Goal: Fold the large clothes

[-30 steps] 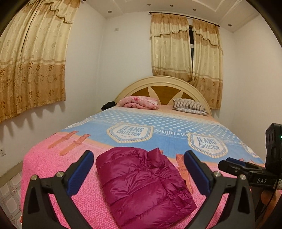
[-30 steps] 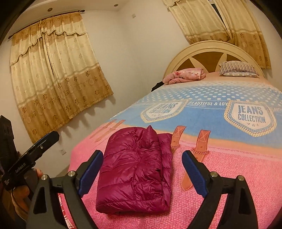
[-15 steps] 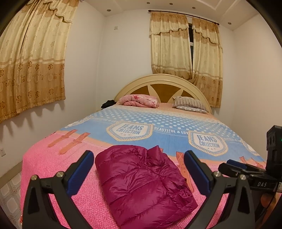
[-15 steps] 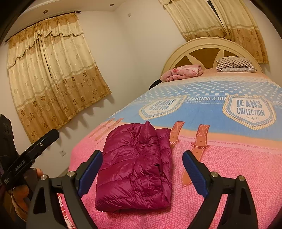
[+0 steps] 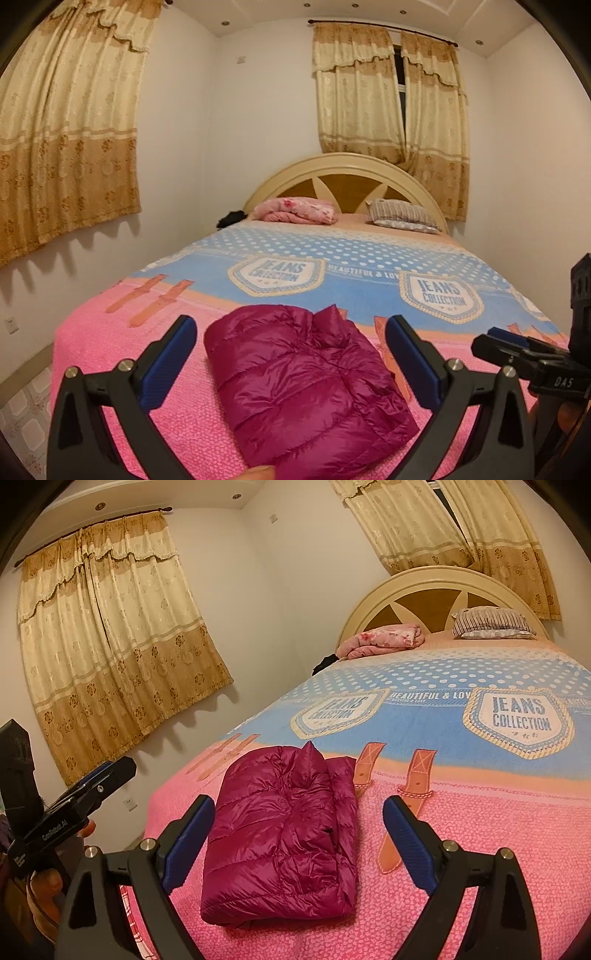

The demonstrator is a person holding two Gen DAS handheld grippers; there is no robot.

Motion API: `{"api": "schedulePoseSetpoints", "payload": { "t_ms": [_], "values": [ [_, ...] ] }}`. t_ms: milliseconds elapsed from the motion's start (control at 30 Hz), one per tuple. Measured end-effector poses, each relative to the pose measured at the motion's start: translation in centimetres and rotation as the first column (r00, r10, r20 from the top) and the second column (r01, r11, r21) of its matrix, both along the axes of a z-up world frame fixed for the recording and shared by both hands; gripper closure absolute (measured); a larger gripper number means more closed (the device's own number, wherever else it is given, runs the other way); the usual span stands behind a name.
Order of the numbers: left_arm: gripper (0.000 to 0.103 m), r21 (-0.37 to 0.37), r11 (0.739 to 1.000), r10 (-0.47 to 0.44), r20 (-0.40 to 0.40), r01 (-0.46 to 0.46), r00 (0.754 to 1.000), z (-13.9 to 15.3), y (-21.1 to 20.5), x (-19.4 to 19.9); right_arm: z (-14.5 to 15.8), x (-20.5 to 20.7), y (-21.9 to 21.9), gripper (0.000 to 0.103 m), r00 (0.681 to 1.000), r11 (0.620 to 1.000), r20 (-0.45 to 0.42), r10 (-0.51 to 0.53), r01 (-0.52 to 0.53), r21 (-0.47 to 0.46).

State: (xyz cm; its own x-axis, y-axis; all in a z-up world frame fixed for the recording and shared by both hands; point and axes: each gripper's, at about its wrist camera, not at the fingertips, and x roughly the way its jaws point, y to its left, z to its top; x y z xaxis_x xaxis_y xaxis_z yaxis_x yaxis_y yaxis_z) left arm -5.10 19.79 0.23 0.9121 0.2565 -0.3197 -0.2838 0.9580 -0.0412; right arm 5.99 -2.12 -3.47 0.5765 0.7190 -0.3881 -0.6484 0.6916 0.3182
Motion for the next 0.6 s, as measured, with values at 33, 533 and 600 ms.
{"api": "schedulePoseSetpoints", "payload": {
  "t_ms": [33, 533, 600],
  "values": [
    [0.0, 0.002, 1.0, -0.005, 0.005, 0.005, 1.0, 0.1, -0.1, -0.1, 0.0, 0.0, 0.0, 0.01, 1.0, 1.0, 0.001, 0.001, -0.001, 0.001],
    [0.0, 0.012, 1.0, 0.018, 0.027, -0.018, 0.999, 0.6, -0.2, -0.3, 0.7, -1.1, 0.0, 0.01, 1.0, 1.0, 0.028, 0.013, -0.014, 0.008],
    [0.0, 0.026, 1.0, 0.014, 0.043, -0.015, 0.999, 0.6, -0.2, -0.5, 0.5, -1.1, 0.1, 0.01, 1.0, 1.0, 0.023, 0.016, -0.016, 0.006]
  ]
}}
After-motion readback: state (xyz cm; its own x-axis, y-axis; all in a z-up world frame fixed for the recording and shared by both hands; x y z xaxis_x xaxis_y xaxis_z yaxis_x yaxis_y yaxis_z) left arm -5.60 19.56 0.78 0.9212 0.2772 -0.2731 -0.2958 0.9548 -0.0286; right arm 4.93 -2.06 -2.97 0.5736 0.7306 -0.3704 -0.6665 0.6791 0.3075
